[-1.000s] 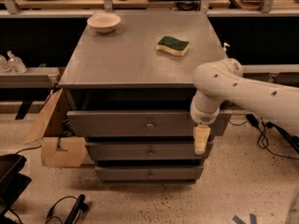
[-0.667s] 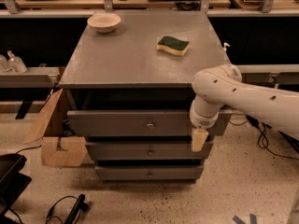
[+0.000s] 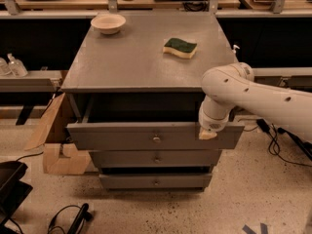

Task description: Open top drawer

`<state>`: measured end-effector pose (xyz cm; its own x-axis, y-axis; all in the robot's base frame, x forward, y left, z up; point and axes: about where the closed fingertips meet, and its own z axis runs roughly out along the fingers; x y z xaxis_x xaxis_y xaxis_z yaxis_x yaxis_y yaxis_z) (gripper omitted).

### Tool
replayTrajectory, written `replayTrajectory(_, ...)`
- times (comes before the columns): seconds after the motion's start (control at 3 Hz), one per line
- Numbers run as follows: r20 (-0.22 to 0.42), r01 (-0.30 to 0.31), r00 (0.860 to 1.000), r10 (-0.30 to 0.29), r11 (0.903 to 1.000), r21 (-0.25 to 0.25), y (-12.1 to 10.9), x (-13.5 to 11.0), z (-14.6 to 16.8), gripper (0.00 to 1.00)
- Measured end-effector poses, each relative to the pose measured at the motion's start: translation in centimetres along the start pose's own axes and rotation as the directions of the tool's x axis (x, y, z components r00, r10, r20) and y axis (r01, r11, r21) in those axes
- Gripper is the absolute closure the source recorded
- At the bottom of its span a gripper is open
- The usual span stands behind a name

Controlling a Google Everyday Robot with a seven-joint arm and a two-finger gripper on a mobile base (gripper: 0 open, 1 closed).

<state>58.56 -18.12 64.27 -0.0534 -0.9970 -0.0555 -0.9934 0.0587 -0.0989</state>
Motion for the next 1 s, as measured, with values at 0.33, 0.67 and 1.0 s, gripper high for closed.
replayTrajectory(0.33,0.0,0.0,1.0,0.0,1.0,0.0,0.0,0.0,-0.2,1.0)
replayTrajectory(0.67,-0.05,-0.023,0.998,0.024,0.9997,0.004,1.5,0.3,-1.4,1.0)
replayTrajectory(1.0,-0.05,-0.024,0.998,0.024,0.9997,0.004,1.5,0.3,-1.4,1.0)
